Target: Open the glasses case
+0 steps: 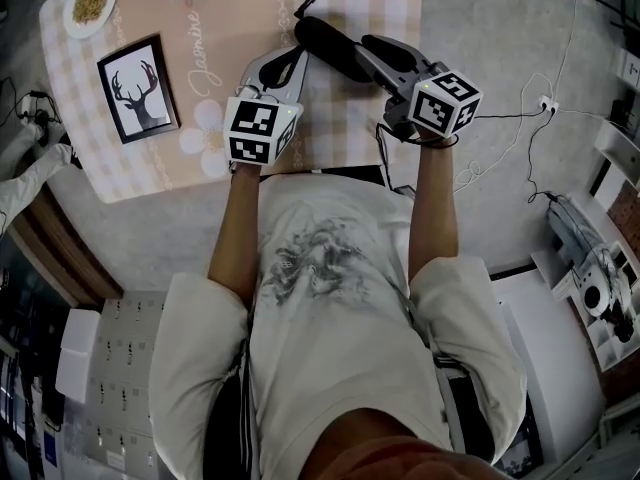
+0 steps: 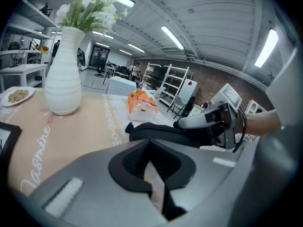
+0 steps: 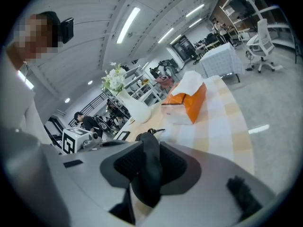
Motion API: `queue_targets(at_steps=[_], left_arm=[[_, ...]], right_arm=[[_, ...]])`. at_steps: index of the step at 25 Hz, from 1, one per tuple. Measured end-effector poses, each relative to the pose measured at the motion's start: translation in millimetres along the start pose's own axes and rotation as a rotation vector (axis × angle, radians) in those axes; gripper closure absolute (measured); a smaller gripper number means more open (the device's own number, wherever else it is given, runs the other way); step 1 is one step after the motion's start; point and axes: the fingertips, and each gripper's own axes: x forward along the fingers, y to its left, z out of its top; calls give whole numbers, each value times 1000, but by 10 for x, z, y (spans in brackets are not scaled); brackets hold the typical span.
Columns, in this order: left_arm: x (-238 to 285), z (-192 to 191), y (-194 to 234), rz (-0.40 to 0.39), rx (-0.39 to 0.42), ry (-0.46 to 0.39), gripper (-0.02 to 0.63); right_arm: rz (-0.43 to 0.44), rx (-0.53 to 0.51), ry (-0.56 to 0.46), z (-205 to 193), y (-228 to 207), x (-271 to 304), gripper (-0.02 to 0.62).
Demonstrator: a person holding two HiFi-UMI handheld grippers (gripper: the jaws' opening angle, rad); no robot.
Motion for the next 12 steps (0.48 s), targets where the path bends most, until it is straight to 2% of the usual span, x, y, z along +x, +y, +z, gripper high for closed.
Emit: queue_targets(at_steps=[4, 8, 12], left_arm=[[19, -2, 10, -6, -30, -20, 602], [16, 24, 72, -7, -27, -17, 604], [0, 24, 140, 4, -21, -11, 604]], right_arm=[[21, 77, -12, -54, 31, -5, 482], [91, 161, -3, -175, 160, 25, 503], [172, 177, -4, -292, 369, 60, 508]])
